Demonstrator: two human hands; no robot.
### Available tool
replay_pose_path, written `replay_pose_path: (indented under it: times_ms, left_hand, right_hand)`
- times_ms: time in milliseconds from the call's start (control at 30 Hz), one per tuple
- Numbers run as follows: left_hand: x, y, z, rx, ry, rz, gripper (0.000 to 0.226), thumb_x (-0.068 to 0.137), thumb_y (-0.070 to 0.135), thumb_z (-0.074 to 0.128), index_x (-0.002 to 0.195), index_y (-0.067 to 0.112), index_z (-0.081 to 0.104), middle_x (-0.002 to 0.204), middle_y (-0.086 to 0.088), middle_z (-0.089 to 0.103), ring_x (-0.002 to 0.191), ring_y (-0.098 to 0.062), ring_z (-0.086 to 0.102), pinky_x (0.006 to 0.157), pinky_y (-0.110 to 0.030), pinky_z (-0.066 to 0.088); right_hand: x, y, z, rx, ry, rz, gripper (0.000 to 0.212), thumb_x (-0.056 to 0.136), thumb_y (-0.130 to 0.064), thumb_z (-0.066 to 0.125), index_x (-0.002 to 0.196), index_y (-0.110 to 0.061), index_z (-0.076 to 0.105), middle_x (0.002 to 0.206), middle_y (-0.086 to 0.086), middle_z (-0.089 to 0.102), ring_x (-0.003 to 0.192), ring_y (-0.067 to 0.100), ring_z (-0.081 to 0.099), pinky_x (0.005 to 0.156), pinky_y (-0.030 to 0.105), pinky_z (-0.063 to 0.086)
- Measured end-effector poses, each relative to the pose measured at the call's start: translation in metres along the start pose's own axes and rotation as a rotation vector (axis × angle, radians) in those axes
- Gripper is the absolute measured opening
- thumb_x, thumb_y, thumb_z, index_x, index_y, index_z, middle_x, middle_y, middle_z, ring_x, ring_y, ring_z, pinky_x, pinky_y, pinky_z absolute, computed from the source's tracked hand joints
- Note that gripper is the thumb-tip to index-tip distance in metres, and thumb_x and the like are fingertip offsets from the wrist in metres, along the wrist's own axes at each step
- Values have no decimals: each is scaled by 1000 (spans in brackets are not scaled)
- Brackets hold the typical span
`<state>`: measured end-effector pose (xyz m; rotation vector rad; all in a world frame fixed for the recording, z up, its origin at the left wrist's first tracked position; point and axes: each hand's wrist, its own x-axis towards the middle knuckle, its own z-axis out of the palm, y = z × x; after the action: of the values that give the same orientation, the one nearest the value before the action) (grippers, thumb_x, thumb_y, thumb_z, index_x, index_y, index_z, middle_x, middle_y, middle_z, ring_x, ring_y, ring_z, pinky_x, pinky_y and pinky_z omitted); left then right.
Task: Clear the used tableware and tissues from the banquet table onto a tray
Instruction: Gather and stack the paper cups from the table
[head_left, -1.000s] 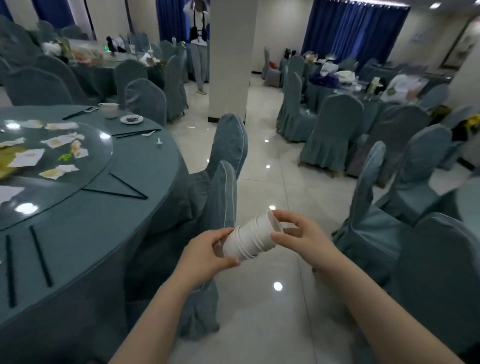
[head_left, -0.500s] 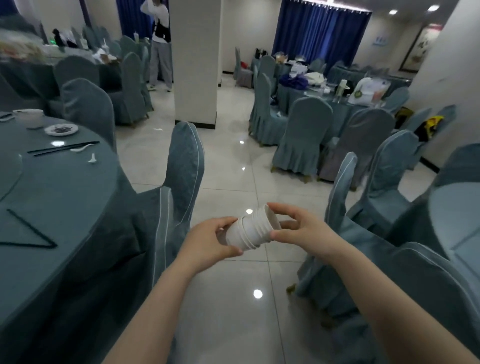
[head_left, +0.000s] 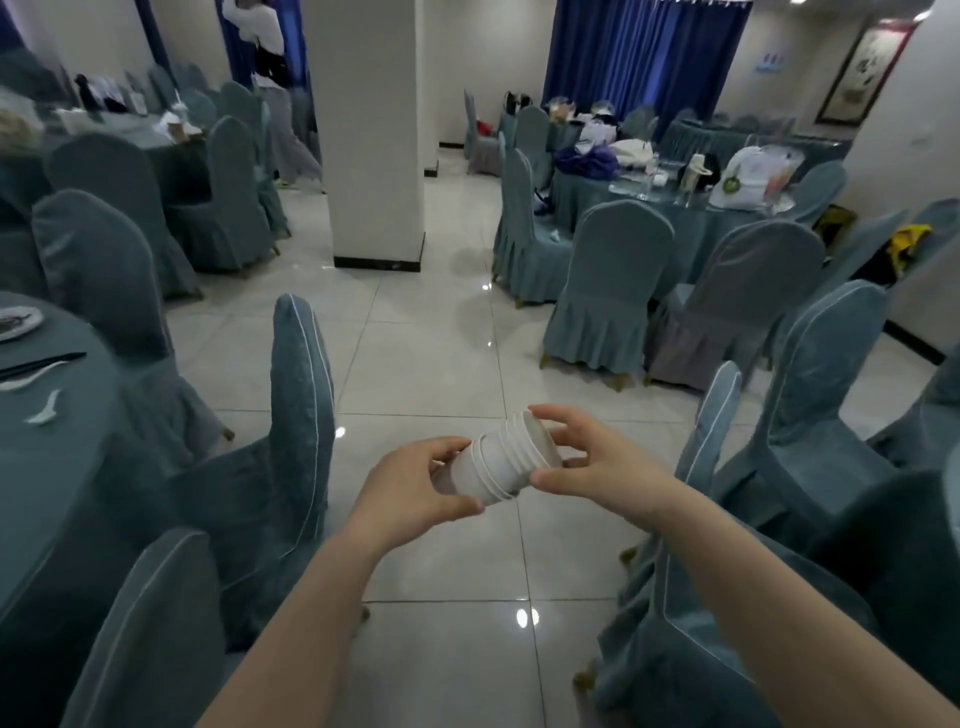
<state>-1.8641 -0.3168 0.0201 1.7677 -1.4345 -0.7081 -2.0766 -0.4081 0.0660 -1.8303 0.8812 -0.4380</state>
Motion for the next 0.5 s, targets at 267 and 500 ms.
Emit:
replay_pose_path:
  times_ms: [267,500]
  left_hand:
    - [127,-3,-9,30,226,-154,60,62,35,83,117,40,60,100,25,63,90,4,59,77,-21,52]
    - [215,-32,-102,130,465,-261,57,61,42,81,112,46,57,97,26,62,90,4,59,76,-20,48]
  right_hand:
    - [180,8,-59,102,-170,-104,62,73,-21,82,122,-44,51,112,-12,62,90,1,66,72,14,52]
    - [349,-36,-24,291,-350,-211,51,79,-12,77,119,-36,55,114,-2,68,95,11,65,77,24,55]
